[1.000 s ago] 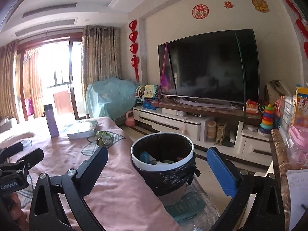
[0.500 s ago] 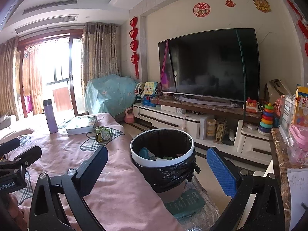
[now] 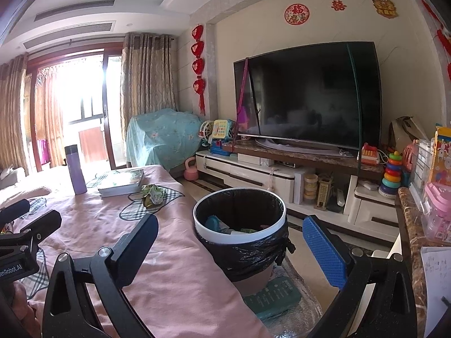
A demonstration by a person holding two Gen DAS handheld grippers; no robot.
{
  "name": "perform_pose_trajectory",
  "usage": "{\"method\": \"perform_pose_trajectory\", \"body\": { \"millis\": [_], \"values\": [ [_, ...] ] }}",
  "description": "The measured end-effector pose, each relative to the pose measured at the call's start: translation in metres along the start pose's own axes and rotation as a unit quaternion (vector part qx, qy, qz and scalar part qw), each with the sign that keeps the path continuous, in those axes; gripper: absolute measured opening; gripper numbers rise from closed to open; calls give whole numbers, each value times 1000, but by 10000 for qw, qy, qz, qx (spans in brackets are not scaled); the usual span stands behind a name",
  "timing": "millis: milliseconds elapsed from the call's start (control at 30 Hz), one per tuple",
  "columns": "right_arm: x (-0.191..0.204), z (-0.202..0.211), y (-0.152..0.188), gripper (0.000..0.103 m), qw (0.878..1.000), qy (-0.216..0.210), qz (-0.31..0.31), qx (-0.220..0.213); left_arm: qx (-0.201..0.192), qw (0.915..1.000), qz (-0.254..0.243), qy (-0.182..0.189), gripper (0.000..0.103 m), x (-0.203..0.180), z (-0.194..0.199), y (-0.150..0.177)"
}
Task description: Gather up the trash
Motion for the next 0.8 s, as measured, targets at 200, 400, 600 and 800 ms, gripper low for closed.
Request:
{"method": "perform_pose_trajectory", "body": {
  "millis": [200, 400, 600, 800],
  "values": [
    [2, 0, 0, 103, 10000, -23, -20, 8, -40, 10000, 0, -25, 103, -2, 1, -1],
    [3, 0, 0, 103, 10000, -39, -19, 3, -60, 10000, -7, 8, 103, -2, 2, -1],
    [4, 0, 0, 103, 10000, -46, -29, -10, -62, 10000, 2, 2, 103, -2, 2, -1],
    [5, 0, 0, 103, 10000, -57, -27, 0, -40, 10000, 6, -12, 103, -2, 2, 0]
  ]
}}
Point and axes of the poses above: each gripper's, at about its wrist camera, not at the fingertips, and z roughly against the way its jaws point, x to its left, y to its underside, the point moved 1 cm from there along -z, roughly the way its jaws point, and after that the axes turned 3 degrees about -y, right-handed, at the moved point
